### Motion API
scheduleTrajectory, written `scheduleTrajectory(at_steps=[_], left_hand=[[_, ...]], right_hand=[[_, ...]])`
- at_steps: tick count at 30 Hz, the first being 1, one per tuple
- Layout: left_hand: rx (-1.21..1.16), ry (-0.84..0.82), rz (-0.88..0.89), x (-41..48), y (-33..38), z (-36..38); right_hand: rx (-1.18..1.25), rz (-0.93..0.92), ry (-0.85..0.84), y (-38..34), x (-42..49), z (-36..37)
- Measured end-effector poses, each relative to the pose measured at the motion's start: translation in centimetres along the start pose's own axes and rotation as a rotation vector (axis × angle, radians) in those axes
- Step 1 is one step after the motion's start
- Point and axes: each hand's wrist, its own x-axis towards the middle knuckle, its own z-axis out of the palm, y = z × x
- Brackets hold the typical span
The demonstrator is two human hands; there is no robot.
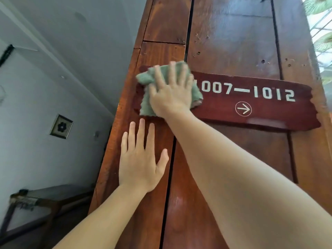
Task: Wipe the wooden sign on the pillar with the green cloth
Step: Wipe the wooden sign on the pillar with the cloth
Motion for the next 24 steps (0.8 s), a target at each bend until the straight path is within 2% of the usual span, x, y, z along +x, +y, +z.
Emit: scheduleTrajectory(at_steps=[2,5,8,10,12,16,18,19,21,24], left_hand=[[0.004,0.005,-0.008,0.1,0.0,-0.1],[0.016,0.009,-0.001,0.1,0.0,-0.6],[0.010,-0.012,0.000,0.3,-0.2,-0.4],[0.004,-0.023,-0.011,0.0,0.0,-0.2],[-0.005,-0.032,-0.011,-0.5,0.3,-0.1],[-0.002,-0.043,-0.010,-0.5,0.3,-0.7],[0.001,-0.076,0.000,-0.6,0.3,-0.8],[0.004,-0.092,0.010,-0.7,0.1,-0.7],[0.007,-0.121,0.020,-0.8,-0.3,-0.7],[-0.022,-0.084,0.016,-1.1,-0.3,-0.7]], right_hand=[[-0.060,-0.280,-0.035,-0.2,-0.4,-0.1],[-0.159,-0.597,-0.098,3.0,-0.4,-1.7],[-0.264,-0.806,-0.112,6.8,-0.6,-2.5],[-0.273,-0.784,-0.121,8.7,-1.2,-2.6],[-0.233,-0.640,-0.115,9.2,-1.6,-2.6],[0.010,0.033,-0.128,3.3,-0.9,-1.4],[0.053,0.228,-0.129,-0.4,-0.6,-1.0],[0.046,0.213,-0.111,-1.8,-0.6,-0.7],[0.019,0.065,-0.077,-3.5,-1.1,-0.3],[-0.036,-0.136,-0.092,-3.4,-1.8,0.0]])
